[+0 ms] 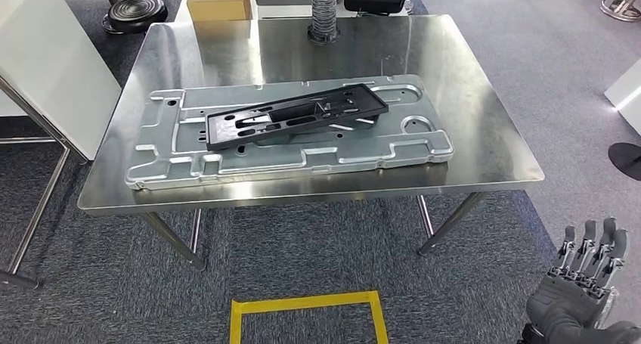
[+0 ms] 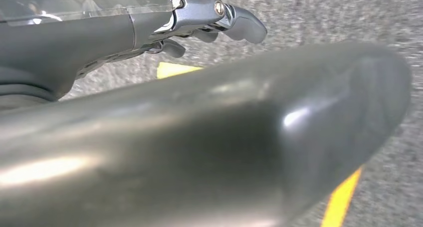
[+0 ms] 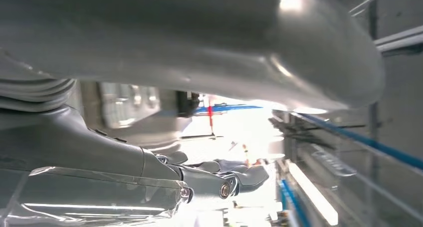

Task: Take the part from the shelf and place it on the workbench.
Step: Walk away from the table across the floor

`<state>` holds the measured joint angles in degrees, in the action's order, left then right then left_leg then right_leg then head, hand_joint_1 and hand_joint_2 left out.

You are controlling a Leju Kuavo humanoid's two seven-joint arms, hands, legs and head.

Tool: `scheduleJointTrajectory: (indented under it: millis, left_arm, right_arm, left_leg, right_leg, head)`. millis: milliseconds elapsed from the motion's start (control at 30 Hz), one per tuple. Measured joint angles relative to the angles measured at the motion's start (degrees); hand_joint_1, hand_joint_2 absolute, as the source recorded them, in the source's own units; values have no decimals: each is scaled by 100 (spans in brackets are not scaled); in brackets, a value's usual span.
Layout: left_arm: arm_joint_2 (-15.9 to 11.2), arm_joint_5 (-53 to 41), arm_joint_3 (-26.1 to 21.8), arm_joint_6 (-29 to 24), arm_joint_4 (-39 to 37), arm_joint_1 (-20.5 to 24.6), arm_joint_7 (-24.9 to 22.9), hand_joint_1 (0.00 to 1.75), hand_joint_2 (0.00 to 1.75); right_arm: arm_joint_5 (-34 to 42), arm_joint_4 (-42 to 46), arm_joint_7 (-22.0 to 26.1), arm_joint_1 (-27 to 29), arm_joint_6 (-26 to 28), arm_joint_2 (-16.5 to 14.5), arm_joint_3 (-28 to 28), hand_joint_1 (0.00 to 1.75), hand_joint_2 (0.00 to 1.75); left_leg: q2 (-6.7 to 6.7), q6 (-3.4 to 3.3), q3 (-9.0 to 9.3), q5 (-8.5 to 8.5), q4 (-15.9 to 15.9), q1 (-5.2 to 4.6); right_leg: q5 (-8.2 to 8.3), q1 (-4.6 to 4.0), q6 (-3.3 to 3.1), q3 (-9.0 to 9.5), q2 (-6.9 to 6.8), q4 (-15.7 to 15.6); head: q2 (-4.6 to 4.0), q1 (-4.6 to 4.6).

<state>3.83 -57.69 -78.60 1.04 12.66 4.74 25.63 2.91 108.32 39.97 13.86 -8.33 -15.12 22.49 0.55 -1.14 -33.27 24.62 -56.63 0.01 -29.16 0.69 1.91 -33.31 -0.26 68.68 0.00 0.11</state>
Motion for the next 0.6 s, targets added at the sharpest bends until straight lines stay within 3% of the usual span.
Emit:
scheduleJointTrajectory:
  millis: [67,133,200,233,267,333,367,400,467,500,567,600]
  left_arm:
    - [5,3,0,-41,0,-5,-38,0,0]
    - [8,7,-2,-85,1,-12,-84,0,0]
    - [8,14,-10,-118,2,-31,-118,0,0]
    - [10,18,-16,-129,2,-47,-126,0,0]
    - [13,21,-24,-137,2,-66,-129,0,0]
    - [20,25,-36,-155,2,-97,-127,0,0]
    - [21,26,-42,-164,2,-109,-121,0,0]
    - [21,31,-46,-175,4,-120,-109,0,0]
    - [20,51,-60,-189,11,-134,-75,0,0]
    - [19,67,-66,-192,17,-132,-53,0,0]
    - [19,102,-72,-190,28,-116,1,0,0]
    - [19,118,-73,-188,34,-108,30,0,0]
  right_arm:
    - [-74,-224,-2,-60,41,2,-1,0,0]
    - [-177,-504,-3,-115,96,11,-2,0,0]
    - [-316,-849,-4,-145,171,24,0,0,0]
    - [-399,-1039,-5,-162,221,29,2,0,0]
    - [-483,-1220,-6,-177,273,33,3,0,0]
    - [-654,-1649,-6,-215,411,45,8,0,0]
    - [-730,-1892,-7,-240,488,56,13,0,0]
    - [-794,-2168,-7,-280,562,76,20,0,0]
    - [-899,-2770,-8,-398,704,141,44,0,0]
    - [-953,-3072,-8,-463,805,183,57,0,0]
    - [-1081,-3691,-4,-616,1097,279,73,0,0]
    - [-1147,-4016,-3,-702,1252,334,74,0,0]
  left_leg:
    - [-2,45,-109,-92,-43,-13]
    - [0,107,-145,-196,-37,-6]
    - [-4,176,-180,-239,-29,9]
    - [-11,204,-224,-123,-109,15]
    - [-17,227,-289,100,-291,22]
    - [-23,261,-454,698,-961,45]
    - [-23,277,-511,873,-1319,51]
    - [-22,289,-514,899,-1576,54]
    - [-22,294,-275,596,-1561,56]
    - [-23,286,-12,447,-1273,58]
    - [-26,245,586,500,-437,41]
    - [-27,214,771,601,-129,32]
  right_leg:
    - [-49,-30,-74,620,1,-896]
    - [-174,-72,-131,875,1,-1360]
    - [-74,-67,-193,818,-15,-1427]
    - [0,-56,-234,760,-27,-1447]
    - [78,-41,-266,687,-38,-1466]
    - [218,-50,-300,513,-47,-1458]
    - [287,-56,-297,414,-50,-1444]
    - [356,-60,-292,307,-52,-1419]
    - [469,-57,-268,77,-54,-1333]
    - [514,-53,-248,-32,-53,-1274]
    - [589,-66,-194,-194,-51,-1158]
    - [632,-72,-164,-235,-52,-1123]
  head:
    - [0,-3]
    - [-1,-4]
    - [0,-2]
    - [0,-8]
    - [0,-17]
    - [0,-34]
    - [0,-39]
    - [0,-38]
    - [-1,-39]
    - [-1,-39]
    - [0,-38]
    - [0,-38]
